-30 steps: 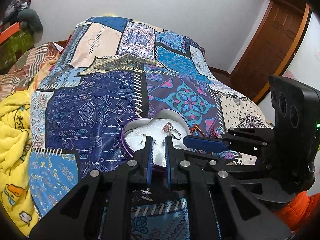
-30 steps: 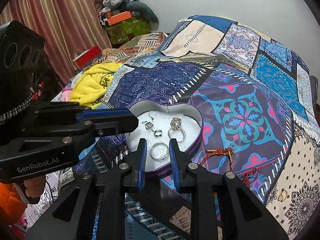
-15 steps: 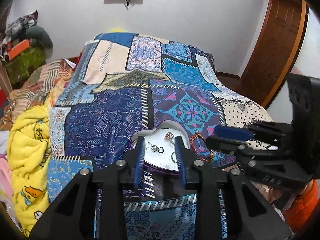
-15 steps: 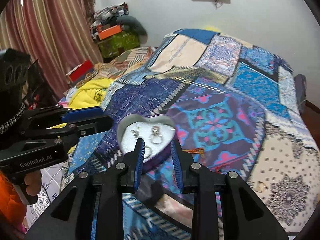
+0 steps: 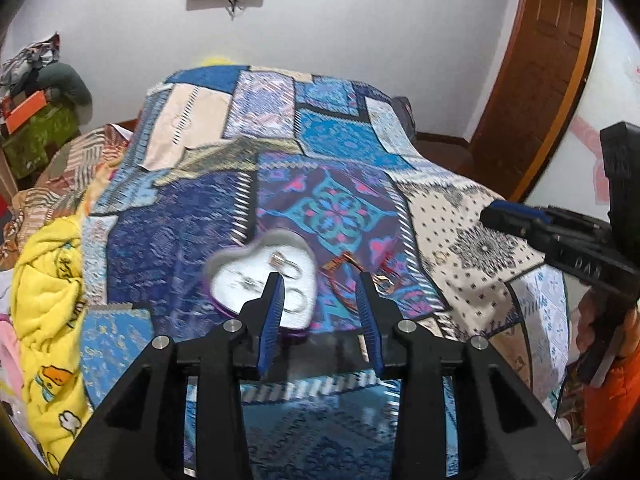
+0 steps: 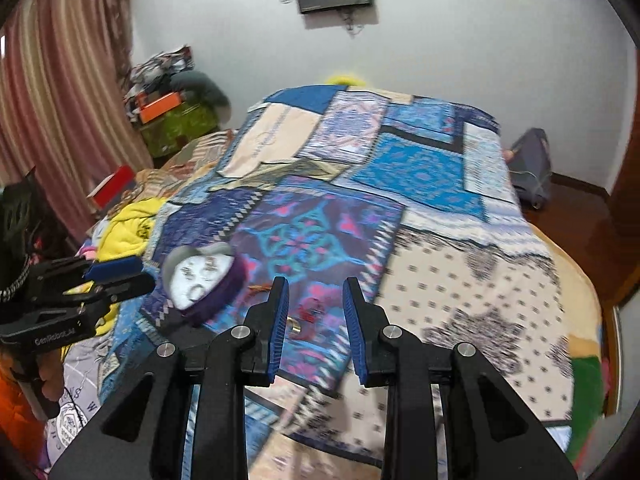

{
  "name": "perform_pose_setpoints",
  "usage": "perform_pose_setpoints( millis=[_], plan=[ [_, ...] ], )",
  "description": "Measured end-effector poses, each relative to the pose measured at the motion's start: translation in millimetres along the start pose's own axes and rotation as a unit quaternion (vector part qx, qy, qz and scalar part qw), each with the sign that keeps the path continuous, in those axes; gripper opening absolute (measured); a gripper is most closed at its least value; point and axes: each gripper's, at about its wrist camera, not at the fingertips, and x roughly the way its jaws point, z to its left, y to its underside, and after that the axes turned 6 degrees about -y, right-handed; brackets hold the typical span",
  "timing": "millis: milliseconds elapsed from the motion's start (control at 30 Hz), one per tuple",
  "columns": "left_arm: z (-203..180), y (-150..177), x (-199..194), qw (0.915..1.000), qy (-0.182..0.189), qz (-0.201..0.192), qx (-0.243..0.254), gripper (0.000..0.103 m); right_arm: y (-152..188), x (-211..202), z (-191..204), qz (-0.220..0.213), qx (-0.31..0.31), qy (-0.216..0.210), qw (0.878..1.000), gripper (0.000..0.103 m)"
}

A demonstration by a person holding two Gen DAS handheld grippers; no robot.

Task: Organize jewelry
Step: 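Move both tools away from the tin toward the bracelet and gold ring, then grasp the red-and-gold braided bracelet with the left tool while the right tool approaches the gold ring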

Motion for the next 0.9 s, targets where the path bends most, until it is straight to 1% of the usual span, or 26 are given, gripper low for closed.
perform_pose_setpoints(
  millis=[167,300,367,500,633,733,900],
  plan=[
    [-24.9,10.9,17.7,0.9993,0.017,0.029,0.015,0.036,13.1,-7.4,-28.7,0.011,0.023,0.021,0.999,0.026],
    [-41.3,16.9,32.4,0.9981,0.024,0.048,0.028,0.036,24.6,-6.0,-44.2,0.027,0.031,0.033,0.999,0.034],
    [-46.9,19.7,41.9,0.9975,0.024,0.058,0.033,0.036,31.3,-2.4,-52.3,0.036,0.036,0.038,0.998,0.036],
    [-51.5,24.3,60.1,0.996,0.027,0.08,0.031,0.036,43.4,8.3,-65.4,0.057,0.047,0.038,0.997,0.036],
    [-52.5,26.5,72.6,0.9948,0.025,0.092,0.034,0.036,49.4,21.8,-72.3,0.076,0.045,0.035,0.995,0.036],
    [-51.2,26.8,76.8,0.995,0.014,0.092,0.035,0.036,47.8,34.3,-77.7,0.09,0.045,0.03,0.995,0.036],
    [-47.3,25.8,86.6,0.9944,0.02,0.1,0.029,0.036,40.8,51.9,-76.7,0.102,0.023,0.027,0.994,0.036]
  ],
)
